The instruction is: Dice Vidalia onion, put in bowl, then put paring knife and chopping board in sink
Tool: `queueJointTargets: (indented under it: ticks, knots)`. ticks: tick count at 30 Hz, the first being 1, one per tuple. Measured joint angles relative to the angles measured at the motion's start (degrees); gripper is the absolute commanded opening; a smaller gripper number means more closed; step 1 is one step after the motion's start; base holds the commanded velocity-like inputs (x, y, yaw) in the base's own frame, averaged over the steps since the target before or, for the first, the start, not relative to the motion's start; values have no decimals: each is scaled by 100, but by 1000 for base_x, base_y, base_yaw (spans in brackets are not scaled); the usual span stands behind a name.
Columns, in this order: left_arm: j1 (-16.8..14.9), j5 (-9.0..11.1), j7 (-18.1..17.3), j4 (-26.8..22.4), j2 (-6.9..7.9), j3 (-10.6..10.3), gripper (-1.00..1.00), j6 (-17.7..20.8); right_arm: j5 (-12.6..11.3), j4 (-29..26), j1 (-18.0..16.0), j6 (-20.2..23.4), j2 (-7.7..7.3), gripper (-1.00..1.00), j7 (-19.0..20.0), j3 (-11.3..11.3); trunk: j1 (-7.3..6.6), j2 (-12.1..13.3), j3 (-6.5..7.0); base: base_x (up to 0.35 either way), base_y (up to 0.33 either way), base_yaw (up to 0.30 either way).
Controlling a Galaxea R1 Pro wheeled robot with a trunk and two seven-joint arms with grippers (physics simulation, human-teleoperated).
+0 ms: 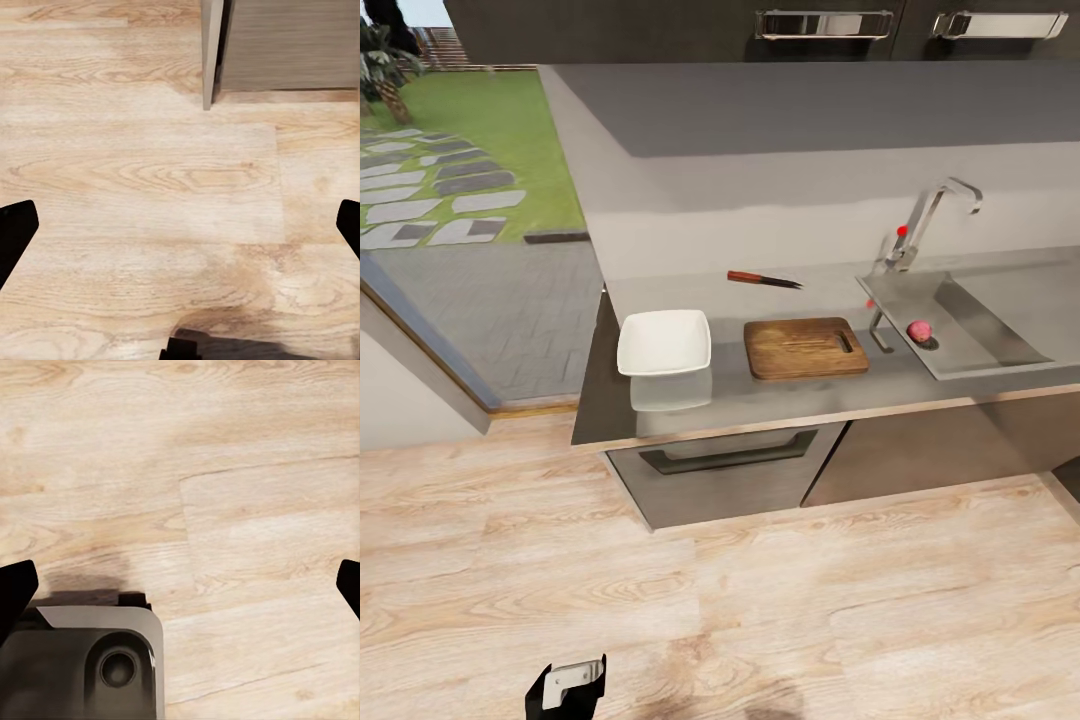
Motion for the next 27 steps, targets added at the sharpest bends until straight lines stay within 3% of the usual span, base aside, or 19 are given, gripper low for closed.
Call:
queueJointTargets:
  ticks: [27]
  knots:
    - [2, 0, 0, 0, -4, 0, 100, 53, 0, 13, 2, -158, 0, 100, -4, -8, 0, 0, 161, 0, 0, 0]
